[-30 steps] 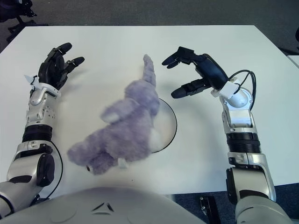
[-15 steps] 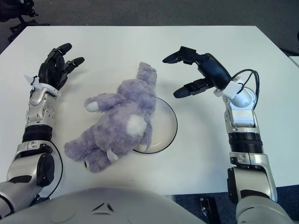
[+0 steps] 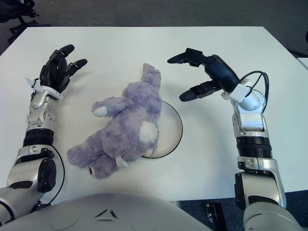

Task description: Put the doll into the plate.

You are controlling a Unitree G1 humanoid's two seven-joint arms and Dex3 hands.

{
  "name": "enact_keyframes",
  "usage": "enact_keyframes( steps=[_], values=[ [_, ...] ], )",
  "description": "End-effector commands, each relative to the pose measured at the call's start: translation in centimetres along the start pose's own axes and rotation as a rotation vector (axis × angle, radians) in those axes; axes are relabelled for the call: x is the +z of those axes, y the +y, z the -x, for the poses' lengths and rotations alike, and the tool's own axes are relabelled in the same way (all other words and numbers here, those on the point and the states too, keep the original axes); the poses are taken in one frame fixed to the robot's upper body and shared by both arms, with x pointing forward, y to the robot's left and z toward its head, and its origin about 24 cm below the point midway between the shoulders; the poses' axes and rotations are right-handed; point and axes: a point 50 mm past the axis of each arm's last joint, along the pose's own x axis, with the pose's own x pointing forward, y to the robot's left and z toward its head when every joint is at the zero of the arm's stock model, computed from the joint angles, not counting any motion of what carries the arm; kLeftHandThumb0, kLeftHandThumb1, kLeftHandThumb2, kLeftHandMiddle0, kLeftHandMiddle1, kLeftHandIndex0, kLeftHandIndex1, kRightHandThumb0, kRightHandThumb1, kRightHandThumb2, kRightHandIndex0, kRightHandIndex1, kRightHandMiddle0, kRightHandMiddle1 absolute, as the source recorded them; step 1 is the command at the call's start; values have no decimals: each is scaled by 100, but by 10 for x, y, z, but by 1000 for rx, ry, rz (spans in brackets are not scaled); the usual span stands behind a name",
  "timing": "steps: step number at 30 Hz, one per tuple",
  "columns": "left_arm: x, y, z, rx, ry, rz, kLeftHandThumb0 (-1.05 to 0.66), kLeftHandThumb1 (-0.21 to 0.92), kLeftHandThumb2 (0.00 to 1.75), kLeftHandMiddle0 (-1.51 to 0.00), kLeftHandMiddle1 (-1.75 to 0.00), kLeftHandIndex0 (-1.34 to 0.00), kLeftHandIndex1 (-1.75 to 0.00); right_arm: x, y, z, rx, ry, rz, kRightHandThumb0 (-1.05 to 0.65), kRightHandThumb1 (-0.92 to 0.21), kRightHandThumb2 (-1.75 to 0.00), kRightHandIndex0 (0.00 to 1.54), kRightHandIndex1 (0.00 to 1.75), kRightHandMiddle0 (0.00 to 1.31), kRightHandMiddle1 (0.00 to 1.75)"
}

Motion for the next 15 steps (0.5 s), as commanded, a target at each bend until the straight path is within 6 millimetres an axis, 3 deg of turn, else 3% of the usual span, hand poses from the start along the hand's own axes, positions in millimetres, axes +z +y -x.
enact_keyframes(
  steps=[1,15],
  values=[
    [6,-2,-4,-13,-25,1,-37,92,25,-59,-56,-40,-70,1,-6,1,-10,-2,37,-47,-79,0,59,4,44,54],
    [5,-2,-4,-15,-22,10,-36,92,24,-59,-55,-40,-70,0,-6,2,-8,-1,55,-47,-79,0,60,2,44,52]
  ],
)
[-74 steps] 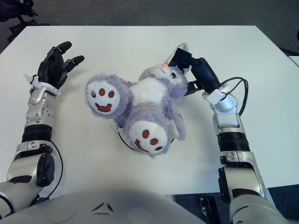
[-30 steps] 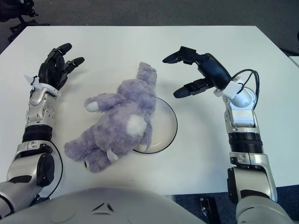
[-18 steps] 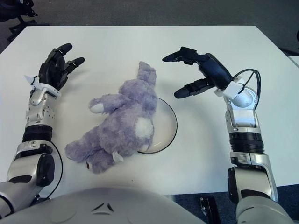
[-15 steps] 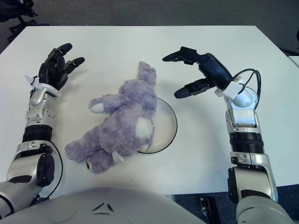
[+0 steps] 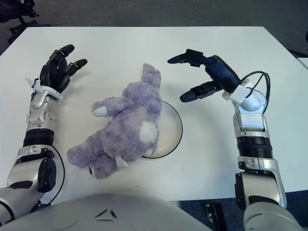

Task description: Put the doll into the plate.

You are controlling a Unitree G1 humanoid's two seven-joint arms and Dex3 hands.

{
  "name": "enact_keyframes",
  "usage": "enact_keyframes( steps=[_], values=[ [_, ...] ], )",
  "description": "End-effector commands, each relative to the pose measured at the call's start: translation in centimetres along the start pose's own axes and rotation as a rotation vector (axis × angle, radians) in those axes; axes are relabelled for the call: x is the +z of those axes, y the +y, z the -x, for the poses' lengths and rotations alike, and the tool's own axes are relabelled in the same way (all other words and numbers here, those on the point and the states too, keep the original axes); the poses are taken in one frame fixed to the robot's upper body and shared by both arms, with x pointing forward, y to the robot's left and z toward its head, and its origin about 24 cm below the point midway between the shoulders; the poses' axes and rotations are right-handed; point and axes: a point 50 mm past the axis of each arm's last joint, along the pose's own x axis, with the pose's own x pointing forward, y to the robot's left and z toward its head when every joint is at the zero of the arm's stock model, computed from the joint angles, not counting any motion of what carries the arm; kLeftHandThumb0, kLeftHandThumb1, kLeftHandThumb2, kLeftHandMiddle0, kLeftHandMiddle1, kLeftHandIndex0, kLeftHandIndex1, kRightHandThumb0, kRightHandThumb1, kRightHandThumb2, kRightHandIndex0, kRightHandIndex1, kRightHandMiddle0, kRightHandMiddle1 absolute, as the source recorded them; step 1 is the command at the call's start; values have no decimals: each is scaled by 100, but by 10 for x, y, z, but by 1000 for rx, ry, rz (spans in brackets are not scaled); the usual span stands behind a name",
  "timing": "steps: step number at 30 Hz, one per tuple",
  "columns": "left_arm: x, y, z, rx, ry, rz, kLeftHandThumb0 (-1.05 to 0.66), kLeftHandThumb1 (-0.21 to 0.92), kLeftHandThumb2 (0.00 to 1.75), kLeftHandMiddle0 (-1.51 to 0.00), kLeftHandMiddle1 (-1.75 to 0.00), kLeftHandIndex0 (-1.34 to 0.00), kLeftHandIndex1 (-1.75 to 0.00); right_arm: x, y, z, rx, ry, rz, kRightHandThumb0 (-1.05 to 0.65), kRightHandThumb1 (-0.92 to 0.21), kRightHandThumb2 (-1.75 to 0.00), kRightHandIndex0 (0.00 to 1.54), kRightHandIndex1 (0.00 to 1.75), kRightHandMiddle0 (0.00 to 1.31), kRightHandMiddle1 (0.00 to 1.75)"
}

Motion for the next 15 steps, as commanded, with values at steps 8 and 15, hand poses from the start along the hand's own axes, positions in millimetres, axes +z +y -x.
enact_keyframes(
  steps=[8,15],
  values=[
    [5,-2,-3,-17,-21,11,-35,92,24,-59,-54,-40,-69,1,-7,0,-13,-2,35,-47,-80,0,60,2,45,50],
    [4,-2,-3,-20,-20,17,-34,92,24,-59,-54,-40,-69,1,-7,0,-8,4,46,-47,-80,0,60,1,45,50]
  ],
)
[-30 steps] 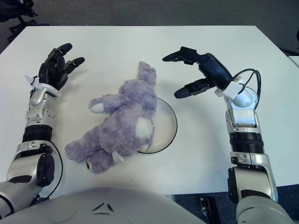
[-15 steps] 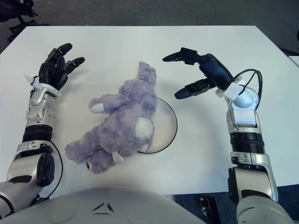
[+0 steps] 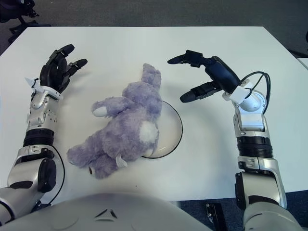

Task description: Put the doll into the plate.

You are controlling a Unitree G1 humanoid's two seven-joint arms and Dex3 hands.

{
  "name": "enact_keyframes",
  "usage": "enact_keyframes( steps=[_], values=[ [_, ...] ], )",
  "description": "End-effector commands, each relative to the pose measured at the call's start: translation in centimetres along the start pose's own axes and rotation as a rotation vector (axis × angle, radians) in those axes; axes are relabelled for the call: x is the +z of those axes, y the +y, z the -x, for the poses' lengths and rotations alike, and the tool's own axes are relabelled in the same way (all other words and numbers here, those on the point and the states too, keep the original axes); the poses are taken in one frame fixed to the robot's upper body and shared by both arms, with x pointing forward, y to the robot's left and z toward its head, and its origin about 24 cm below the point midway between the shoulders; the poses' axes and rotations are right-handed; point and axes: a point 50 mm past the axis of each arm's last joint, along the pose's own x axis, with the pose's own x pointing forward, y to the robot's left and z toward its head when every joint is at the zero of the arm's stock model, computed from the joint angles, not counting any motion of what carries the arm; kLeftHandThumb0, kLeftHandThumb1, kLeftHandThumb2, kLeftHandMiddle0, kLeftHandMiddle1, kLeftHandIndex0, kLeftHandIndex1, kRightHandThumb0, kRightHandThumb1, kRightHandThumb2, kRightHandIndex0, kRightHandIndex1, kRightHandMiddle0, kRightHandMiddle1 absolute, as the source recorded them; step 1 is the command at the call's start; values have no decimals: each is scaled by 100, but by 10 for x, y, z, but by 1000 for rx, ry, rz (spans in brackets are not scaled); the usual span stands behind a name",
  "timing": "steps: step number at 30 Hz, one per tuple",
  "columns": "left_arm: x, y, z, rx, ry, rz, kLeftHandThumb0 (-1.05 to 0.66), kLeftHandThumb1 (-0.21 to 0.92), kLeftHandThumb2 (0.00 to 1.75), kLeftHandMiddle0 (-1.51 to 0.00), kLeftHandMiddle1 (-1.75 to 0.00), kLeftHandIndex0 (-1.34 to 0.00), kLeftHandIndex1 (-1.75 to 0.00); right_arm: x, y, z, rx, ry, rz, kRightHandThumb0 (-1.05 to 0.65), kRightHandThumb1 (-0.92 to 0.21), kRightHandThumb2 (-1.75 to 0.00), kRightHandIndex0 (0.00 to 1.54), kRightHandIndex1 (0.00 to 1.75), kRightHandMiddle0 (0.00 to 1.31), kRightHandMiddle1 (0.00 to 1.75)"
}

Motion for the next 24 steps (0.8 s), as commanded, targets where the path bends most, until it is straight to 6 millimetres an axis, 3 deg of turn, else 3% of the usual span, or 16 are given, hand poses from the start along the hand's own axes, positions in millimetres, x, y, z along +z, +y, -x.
enact_keyframes(
  steps=[1,24],
  values=[
    [4,-2,-3,-17,-16,5,-34,92,24,-59,-54,-40,-69,1,-7,0,-9,0,33,-47,-80,0,60,1,45,49],
    [3,-4,-1,-22,-11,15,-32,92,25,-60,-51,-40,-68,0,-3,-4,5,-8,40,-45,-81,0,60,1,47,48]
  ],
)
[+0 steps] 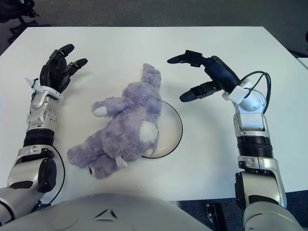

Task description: Put the doll into the plate.

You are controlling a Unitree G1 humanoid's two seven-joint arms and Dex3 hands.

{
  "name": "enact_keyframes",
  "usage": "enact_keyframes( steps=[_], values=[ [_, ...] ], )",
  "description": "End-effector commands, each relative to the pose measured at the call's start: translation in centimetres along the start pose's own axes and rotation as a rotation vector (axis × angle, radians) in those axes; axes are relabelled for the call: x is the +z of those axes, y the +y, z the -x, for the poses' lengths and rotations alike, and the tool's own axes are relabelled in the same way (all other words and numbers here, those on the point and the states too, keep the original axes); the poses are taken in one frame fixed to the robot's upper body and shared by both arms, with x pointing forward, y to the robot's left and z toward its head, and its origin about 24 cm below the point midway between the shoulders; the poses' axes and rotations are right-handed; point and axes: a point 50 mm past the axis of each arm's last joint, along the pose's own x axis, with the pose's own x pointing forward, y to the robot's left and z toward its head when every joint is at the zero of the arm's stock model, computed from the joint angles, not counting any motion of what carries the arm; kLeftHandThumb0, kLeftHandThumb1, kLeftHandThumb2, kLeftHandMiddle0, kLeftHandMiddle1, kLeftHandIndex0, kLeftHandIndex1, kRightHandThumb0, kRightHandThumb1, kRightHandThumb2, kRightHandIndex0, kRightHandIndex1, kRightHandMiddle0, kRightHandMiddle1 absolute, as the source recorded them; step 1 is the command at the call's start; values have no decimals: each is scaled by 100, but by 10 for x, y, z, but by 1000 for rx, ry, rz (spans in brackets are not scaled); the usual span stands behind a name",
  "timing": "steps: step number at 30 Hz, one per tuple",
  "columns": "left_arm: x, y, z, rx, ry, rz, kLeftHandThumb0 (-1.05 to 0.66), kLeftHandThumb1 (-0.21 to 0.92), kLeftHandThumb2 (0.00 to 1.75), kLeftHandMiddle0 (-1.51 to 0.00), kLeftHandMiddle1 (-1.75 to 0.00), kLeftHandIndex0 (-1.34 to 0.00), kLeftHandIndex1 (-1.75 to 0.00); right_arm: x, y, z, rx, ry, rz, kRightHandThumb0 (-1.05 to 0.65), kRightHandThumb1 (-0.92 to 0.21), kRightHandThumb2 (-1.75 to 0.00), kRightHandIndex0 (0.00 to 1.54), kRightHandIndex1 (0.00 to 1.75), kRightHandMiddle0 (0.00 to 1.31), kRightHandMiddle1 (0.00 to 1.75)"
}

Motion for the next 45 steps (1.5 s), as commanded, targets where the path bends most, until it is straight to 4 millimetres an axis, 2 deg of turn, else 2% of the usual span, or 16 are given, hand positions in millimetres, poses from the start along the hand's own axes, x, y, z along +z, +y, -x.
enact_keyframes(
  steps=[1,11,15,21,25,28,30,33,39,42,45],
  values=[
    [2,-2,-1,-17,-2,1,-32,92,25,-60,-51,-40,-68,1,-4,-3,0,-14,26,-45,-81,0,61,1,47,48],
    [1,-2,-1,-17,0,2,-31,92,25,-60,-50,-40,-68,-1,-4,-3,0,-14,33,-45,-82,0,61,0,47,48],
    [-5,-1,4,-9,4,-2,-31,92,27,-61,-52,-41,-68,-14,-8,-3,-87,135,127,-41,-85,-2,63,2,48,48],
    [-14,0,16,-1,4,-1,-31,92,28,-61,-53,-41,-68,-30,-1,-11,-192,327,5,-40,-89,-2,68,3,48,47],
    [-19,2,24,16,5,5,-31,92,29,-62,-55,-41,-67,-53,10,-22,-268,460,-94,-40,-91,-4,70,4,46,45],
    [-20,2,25,29,6,3,-31,92,29,-63,-56,-42,-68,-70,16,-23,-318,488,-139,-37,-92,-13,74,6,46,44],
    [-20,1,25,32,7,3,-31,92,30,-64,-57,-43,-68,-74,17,-23,-329,492,-147,-35,-92,-18,78,8,45,44],
    [-21,1,27,49,12,-9,-31,92,30,-62,-61,-43,-68,-84,21,-20,-392,500,-248,-34,-92,-24,80,8,46,44],
    [-24,-1,30,65,22,-20,-32,92,31,-61,-64,-44,-68,-91,25,-22,-454,551,-288,-35,-92,-28,82,9,47,46],
    [-25,-4,31,73,29,-22,-33,92,31,-62,-65,-44,-68,-97,29,-22,-492,598,-332,-35,-92,-30,86,11,44,62],
    [-26,-5,32,80,40,-21,-33,92,31,-62,-64,-45,-68,-107,36,-18,-509,645,-405,-35,-92,-31,87,12,42,70]
  ],
)
